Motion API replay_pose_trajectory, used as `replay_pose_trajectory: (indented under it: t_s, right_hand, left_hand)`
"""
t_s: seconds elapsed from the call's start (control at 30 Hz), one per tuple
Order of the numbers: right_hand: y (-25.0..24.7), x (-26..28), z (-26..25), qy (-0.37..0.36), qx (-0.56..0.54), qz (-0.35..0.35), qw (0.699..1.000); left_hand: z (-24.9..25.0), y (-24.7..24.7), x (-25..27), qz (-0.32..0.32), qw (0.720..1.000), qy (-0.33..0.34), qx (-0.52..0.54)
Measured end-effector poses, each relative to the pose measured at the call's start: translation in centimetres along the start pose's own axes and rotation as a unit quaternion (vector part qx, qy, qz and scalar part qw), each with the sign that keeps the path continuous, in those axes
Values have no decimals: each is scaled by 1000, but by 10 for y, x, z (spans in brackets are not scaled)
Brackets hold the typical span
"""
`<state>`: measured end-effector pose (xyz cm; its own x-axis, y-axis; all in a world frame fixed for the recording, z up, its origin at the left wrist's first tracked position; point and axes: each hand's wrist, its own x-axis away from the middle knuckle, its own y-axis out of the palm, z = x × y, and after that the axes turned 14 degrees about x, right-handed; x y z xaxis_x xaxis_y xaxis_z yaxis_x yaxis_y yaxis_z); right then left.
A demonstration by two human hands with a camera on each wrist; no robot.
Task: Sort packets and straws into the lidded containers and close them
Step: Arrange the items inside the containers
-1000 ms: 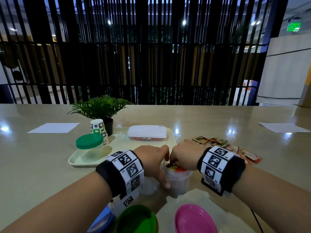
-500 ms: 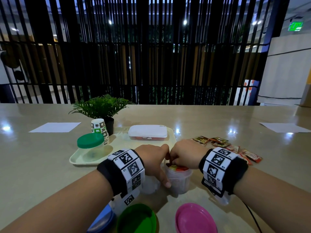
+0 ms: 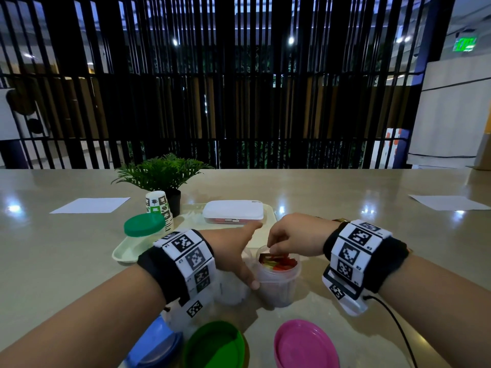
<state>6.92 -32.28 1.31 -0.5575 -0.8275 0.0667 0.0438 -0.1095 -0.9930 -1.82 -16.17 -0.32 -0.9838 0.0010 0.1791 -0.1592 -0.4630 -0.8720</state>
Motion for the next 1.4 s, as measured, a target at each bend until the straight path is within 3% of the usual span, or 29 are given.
replay_pose_trajectory:
  t_s: [0.43, 0.83, 1.07, 1.27, 1.4]
  right_hand:
    - [-10, -10, -25, -41, -17, 27, 999]
    - [-2, -34, -71, -75, 48, 26, 996]
    - [-1, -37, -73, -61, 91, -10, 994]
    - [-26, -34, -65, -43, 36, -23, 998]
    - [-29, -31, -70, -47, 83, -100, 990]
  left_hand:
    - [-38, -34, 32, 8, 997, -74, -17]
    - [-40, -22, 31, 18, 996, -32, -87]
    - [-40, -23, 31, -20, 989, -31, -145]
    - [-44, -22, 32, -8, 990, -15, -139]
    - [-43, -21, 33, -1, 992, -8, -127]
